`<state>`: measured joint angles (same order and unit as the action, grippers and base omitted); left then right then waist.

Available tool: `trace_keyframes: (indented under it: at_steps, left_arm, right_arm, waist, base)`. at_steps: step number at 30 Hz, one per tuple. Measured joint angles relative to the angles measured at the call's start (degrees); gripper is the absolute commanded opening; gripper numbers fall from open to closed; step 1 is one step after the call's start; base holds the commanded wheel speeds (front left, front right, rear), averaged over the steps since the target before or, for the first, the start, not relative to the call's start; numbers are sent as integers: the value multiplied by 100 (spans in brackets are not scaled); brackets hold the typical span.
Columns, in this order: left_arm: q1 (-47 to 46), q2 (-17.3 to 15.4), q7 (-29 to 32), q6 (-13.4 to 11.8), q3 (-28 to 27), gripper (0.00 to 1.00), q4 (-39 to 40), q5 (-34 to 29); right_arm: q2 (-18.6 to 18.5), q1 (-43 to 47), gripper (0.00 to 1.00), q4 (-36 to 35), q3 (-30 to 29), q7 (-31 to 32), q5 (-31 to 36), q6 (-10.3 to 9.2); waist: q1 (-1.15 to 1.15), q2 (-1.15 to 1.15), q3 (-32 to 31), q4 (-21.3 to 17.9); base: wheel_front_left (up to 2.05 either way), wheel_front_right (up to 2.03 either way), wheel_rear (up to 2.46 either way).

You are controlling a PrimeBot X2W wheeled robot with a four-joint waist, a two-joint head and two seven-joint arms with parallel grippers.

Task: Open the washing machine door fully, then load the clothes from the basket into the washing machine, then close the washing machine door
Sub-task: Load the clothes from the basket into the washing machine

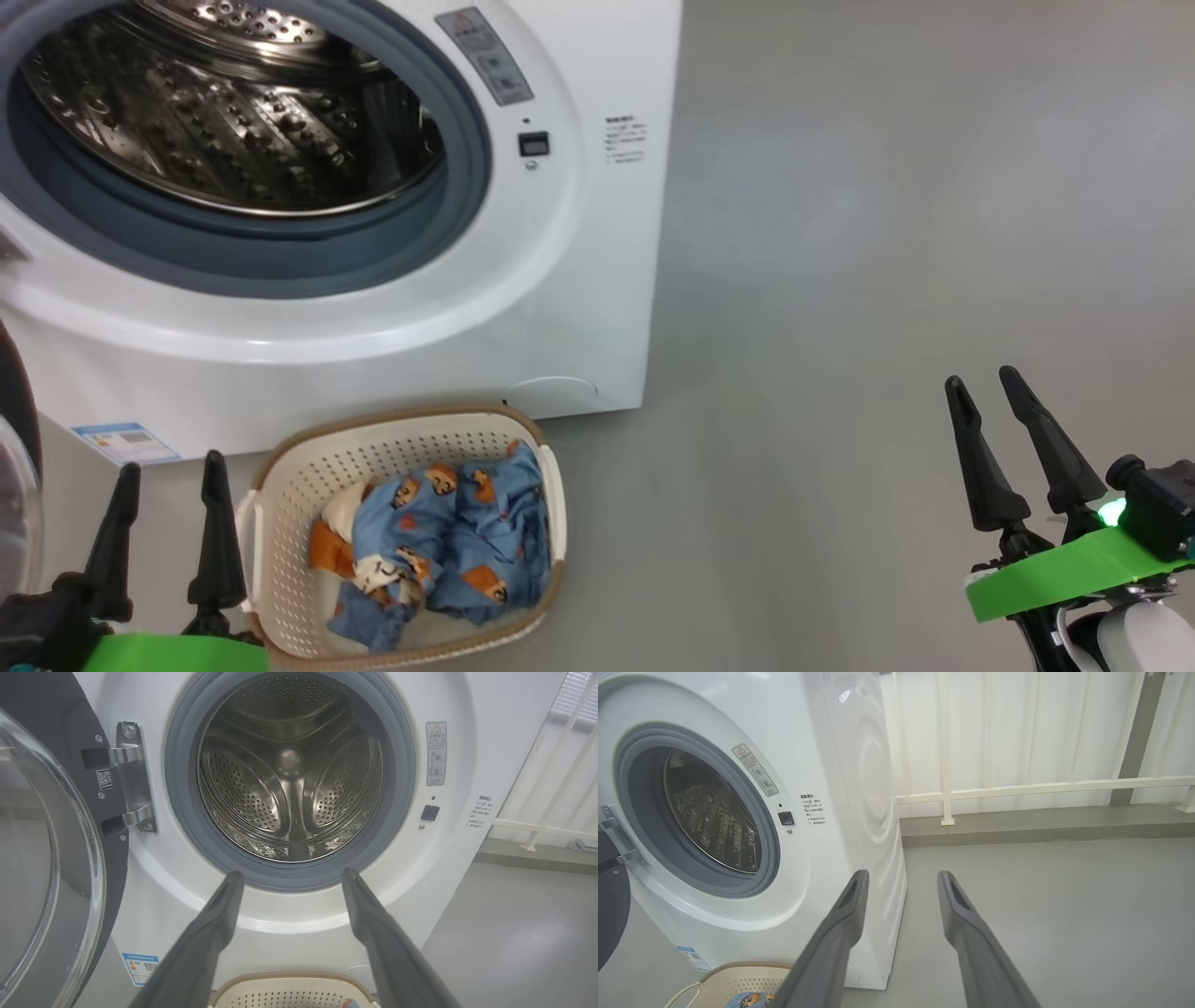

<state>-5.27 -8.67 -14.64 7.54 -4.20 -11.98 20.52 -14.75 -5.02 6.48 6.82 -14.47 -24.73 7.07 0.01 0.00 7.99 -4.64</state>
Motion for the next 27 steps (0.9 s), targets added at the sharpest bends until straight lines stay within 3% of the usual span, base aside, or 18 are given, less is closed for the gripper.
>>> trace_keyframes:
  at_steps: [5,10,18,27]
  left_arm:
    - [-1,-3,0,0,3,100,47,-107]
    - [-1,65,0,0,57,100,66,-134]
    - [-4,110,1,0,243,100,-272,-134]
    - [-453,238,2,0,583,100,-1484,-252]
  right_arm:
    - [13,-1,79,0,8,0,0,0]
    - [14,-1,100,0,3,0,-1,0]
    - [29,-7,100,-19,-16,0,-1,0]
    - [149,-274,100,-114,-23,0,1,0]
  waist:
    - [0,0,25,-3]
    - [0,0,47,-1]
    - [-1,0,195,0]
    - [0,0,629,-43]
  base:
    - [61,-138,77]
    - [27,-36,9]
    - [0,0,0]
    - [0,0,0]
